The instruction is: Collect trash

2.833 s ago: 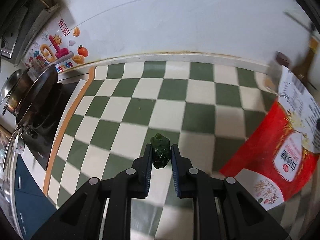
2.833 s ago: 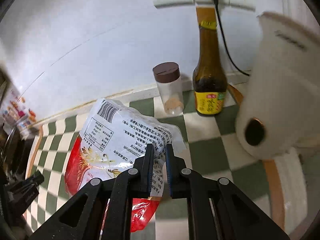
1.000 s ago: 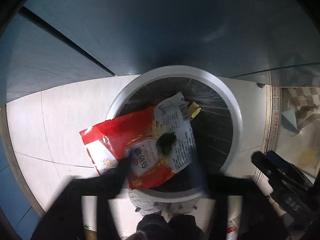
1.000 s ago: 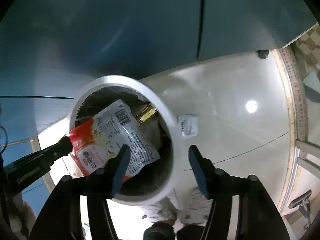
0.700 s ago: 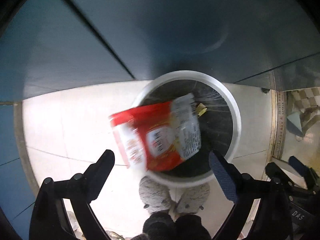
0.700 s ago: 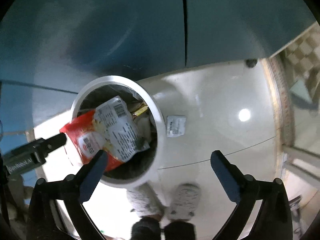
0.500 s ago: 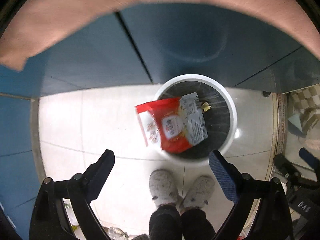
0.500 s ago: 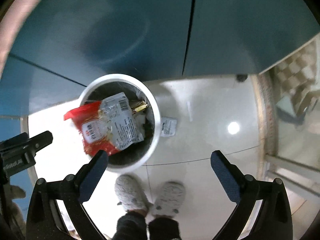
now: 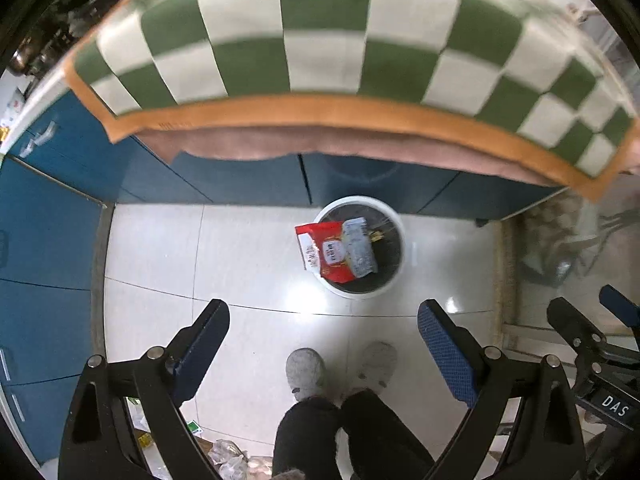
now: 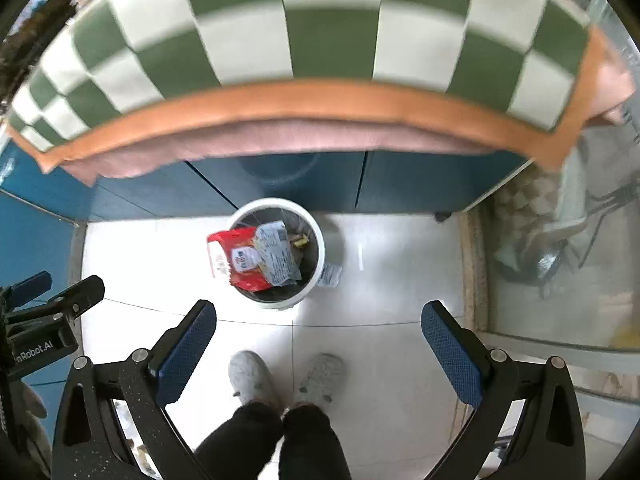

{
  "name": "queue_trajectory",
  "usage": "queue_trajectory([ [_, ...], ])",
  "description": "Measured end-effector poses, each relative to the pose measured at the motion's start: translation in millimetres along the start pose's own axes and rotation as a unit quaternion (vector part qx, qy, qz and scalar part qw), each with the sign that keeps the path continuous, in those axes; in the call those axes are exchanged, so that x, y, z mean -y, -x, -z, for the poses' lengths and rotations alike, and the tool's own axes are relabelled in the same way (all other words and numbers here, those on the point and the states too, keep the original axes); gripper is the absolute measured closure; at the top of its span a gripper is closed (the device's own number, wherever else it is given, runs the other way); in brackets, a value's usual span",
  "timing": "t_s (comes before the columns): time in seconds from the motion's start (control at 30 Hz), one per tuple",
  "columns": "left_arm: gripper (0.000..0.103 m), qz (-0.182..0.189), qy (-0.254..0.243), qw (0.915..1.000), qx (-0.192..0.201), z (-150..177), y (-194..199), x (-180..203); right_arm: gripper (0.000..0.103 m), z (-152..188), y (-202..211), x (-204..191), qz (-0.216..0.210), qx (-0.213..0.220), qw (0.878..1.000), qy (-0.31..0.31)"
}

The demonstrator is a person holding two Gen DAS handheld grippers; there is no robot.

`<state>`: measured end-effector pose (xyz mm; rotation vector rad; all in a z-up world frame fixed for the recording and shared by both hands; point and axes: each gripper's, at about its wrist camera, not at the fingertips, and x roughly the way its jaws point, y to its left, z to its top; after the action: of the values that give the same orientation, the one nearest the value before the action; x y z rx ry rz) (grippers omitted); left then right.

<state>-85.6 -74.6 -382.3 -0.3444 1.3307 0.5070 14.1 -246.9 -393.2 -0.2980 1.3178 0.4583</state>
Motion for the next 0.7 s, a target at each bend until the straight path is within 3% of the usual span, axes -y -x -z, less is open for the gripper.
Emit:
queue_trajectory([
  [0.43,0.007,0.090,-0.018,0.9931,0.074,17,200,-15,0.000,23,244,-19,-0.056,0.067,0.996,0.006],
  [0.7,0.007,0.164,-0.003,0.9815,0.098,25,274,-38,0.000,32,338,-34,-0.110,0.091,0.990,0.011],
])
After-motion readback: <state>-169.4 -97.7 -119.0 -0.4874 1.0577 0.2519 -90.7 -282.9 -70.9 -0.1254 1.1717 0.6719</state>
